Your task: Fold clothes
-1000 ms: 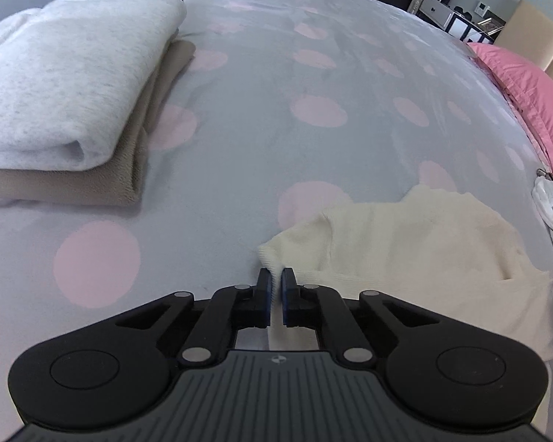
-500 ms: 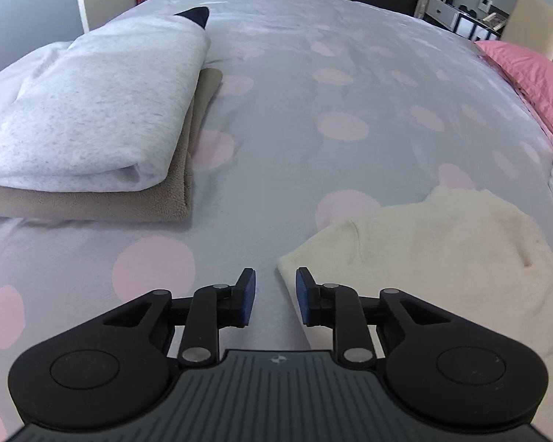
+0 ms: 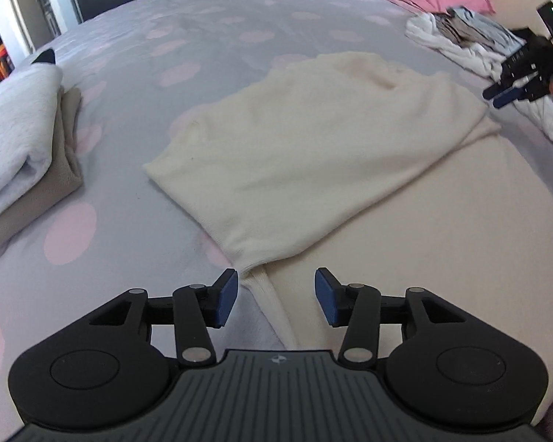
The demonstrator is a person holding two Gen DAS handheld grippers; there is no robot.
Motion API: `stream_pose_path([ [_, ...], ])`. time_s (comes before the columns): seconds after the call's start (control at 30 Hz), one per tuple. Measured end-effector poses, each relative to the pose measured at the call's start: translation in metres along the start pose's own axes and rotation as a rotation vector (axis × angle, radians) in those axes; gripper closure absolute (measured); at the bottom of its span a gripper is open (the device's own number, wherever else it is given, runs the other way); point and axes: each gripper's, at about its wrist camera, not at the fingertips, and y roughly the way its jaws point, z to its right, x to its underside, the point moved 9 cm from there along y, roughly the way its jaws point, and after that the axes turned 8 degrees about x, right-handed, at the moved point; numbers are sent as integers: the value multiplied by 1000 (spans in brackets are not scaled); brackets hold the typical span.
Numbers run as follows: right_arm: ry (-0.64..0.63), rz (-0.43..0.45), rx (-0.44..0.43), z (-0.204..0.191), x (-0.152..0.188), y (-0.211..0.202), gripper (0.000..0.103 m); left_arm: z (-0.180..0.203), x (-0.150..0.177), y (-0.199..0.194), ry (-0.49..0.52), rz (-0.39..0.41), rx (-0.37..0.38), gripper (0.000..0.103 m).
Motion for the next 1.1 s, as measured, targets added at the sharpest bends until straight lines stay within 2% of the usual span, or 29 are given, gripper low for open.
stream_pose_path([
  [0.13,20,-35,-27,-10,5,8,72,1,1,12,7,-4,-33,59],
  [0.2,20,-35,-34,-15,6,8,81,0,3,18,23,-16,-52,60],
  [0.23,10,-23,-28,-18,6,5,97,-1,3,18,29,-12,-66,66],
  [0.27,0,-7,-23,-21,5,0,99,-2,3,18,33,-4,-81,79],
  [0.33,-15,18,-10,-25,4,-11,99,-8,1,16,6,2,-99,95],
  [0.43,-7,25,32,-22,7,-25,100,-16,1,11,-24,9,-108,101],
  [0.57,-16,3,70,-13,16,-21,100,-24,6,9,-35,-18,-143,102],
  [0.7,-71,-33,116,-12,28,4,100,-35,11,10,-80,-44,-158,103],
  [0.87,-127,-13,133,-10,30,8,98,-48,17,7,-94,-81,-214,103],
  [0.93,-146,-7,140,-7,31,3,92,-54,22,0,-129,-79,-194,103],
  [1.0,-173,-9,130,-4,36,-2,92,-53,21,-10,-146,-51,-159,103],
  [1.1,-244,-9,102,-7,48,-10,84,-40,19,-24,-141,-4,-117,82],
])
